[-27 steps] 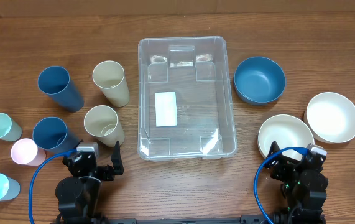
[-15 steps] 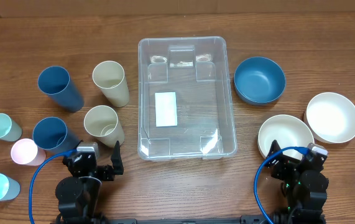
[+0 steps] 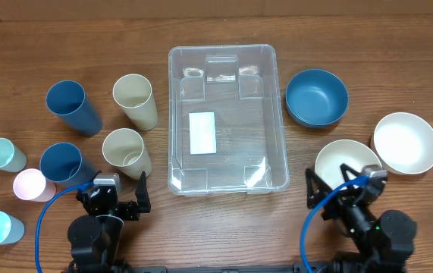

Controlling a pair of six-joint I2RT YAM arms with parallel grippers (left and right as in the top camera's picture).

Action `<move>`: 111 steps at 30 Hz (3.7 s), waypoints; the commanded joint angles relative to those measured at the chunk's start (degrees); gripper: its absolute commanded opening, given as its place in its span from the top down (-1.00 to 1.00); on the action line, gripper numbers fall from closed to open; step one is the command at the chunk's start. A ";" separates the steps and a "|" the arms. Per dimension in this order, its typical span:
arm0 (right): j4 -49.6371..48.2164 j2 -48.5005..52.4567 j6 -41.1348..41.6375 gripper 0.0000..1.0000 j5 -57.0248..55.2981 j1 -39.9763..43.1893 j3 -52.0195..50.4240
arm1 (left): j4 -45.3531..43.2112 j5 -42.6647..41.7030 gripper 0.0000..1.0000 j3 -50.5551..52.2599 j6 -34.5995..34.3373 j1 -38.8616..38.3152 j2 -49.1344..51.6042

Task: Pack container
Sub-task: 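Move the right gripper toward the cream bowl near the right arm, then grasp the cream bowl rim with the right gripper and place it in the container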

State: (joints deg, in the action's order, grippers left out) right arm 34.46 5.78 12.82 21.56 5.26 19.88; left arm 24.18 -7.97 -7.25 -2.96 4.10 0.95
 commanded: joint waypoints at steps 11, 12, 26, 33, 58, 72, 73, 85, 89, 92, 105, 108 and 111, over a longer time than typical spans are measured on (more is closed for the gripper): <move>23.32 55.15 5.27 -1.00 -18.27 0.13 60.02 | -0.28 -0.63 -1.00 0.28 0.63 -0.37 -0.63; 25.99 57.33 10.16 -1.00 -23.19 0.70 60.02 | -0.26 -0.63 -1.00 0.28 0.63 -0.37 -0.63; 30.14 84.76 23.50 -1.00 -22.77 37.97 53.27 | -0.28 -0.63 -1.00 0.28 0.63 -0.37 -0.63; 15.19 85.96 29.22 -1.00 -21.20 37.99 40.89 | -0.28 -0.63 -1.00 0.28 0.66 -0.37 -0.63; 21.70 52.78 21.38 0.92 0.42 9.46 59.30 | -0.28 -0.63 -1.00 0.28 0.63 -0.37 -0.63; 6.62 103.32 16.92 0.92 -21.11 -28.04 71.01 | -0.26 -0.70 -1.00 0.28 0.63 -0.37 -0.63; 5.25 105.28 16.92 0.92 -21.09 -27.96 71.01 | -0.28 -0.46 -1.00 0.28 0.66 -0.37 -0.63; 8.22 105.98 10.03 -0.28 -15.69 -28.02 81.00 | -0.28 -0.61 -1.00 0.28 0.66 -0.37 -0.63; 29.03 96.65 12.57 -0.30 -21.44 -26.95 94.31 | -0.28 -0.61 -1.00 0.28 0.66 -0.37 -0.63; 42.16 88.26 20.37 -0.48 -22.97 -19.89 97.09 | -0.28 -0.61 -1.00 0.28 0.66 -0.37 -0.63; 51.32 84.48 29.14 -0.92 -22.80 8.72 69.11 | -0.28 -0.61 -1.00 0.28 0.66 -0.37 -0.63; 46.29 84.48 29.44 -0.91 -21.97 11.10 59.82 | -0.28 -0.61 -1.00 0.28 0.66 -0.37 -0.63; 45.11 84.48 29.44 -0.91 -24.76 13.09 54.47 | -0.26 -0.61 -1.00 0.28 0.63 -0.37 -0.63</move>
State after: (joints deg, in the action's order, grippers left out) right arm 80.09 90.72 41.10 -0.64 17.26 76.88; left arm 24.12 -7.97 -7.20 -2.94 4.10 0.86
